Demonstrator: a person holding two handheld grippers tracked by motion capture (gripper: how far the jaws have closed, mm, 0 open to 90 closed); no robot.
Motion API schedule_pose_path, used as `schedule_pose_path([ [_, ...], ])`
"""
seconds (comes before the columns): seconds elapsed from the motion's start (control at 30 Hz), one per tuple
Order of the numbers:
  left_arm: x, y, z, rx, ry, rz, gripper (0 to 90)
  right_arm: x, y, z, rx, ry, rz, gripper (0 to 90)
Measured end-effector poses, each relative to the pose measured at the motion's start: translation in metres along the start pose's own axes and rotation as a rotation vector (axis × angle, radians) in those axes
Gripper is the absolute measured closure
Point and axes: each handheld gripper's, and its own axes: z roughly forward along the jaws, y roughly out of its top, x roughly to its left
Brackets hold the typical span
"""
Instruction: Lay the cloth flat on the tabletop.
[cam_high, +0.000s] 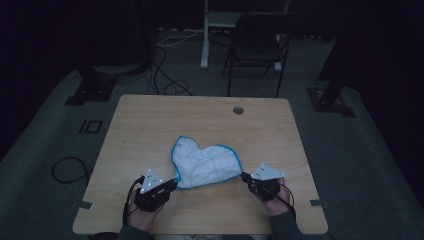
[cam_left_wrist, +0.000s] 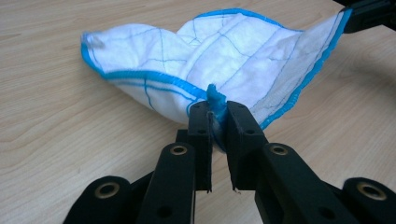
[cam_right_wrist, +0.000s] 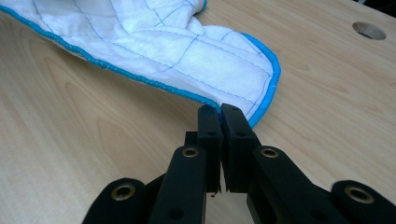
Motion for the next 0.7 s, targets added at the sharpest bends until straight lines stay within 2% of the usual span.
schedule_pose_path([
  [0.2, -0.002, -0.002, -0.012, -0.014, 0.012, 0.001, 80.3, 0.005, -0.006, -0.006, 0.007, -0.001, -0.007, 87.7],
  [0.37, 0.004, -0.001, -0.017, -0.022, 0.031, -0.003, 79.5, 0.008, -0.01, -0.01, 0.012, 0.008, -0.014, 85.0],
  [0.4, 0.006, -0.001, -0.017, -0.021, 0.035, -0.007, 79.4, 0.008, -0.011, -0.011, 0.011, 0.003, -0.015, 79.6],
  [0.53, 0.015, 0.001, -0.007, -0.011, 0.045, -0.011, 79.1, 0.007, -0.011, -0.015, -0.011, -0.003, -0.007, 73.6],
  [0.7, 0.022, 0.004, 0.01, 0.005, 0.05, -0.007, 78.9, 0.002, -0.006, -0.022, -0.037, -0.024, -0.008, 73.0],
])
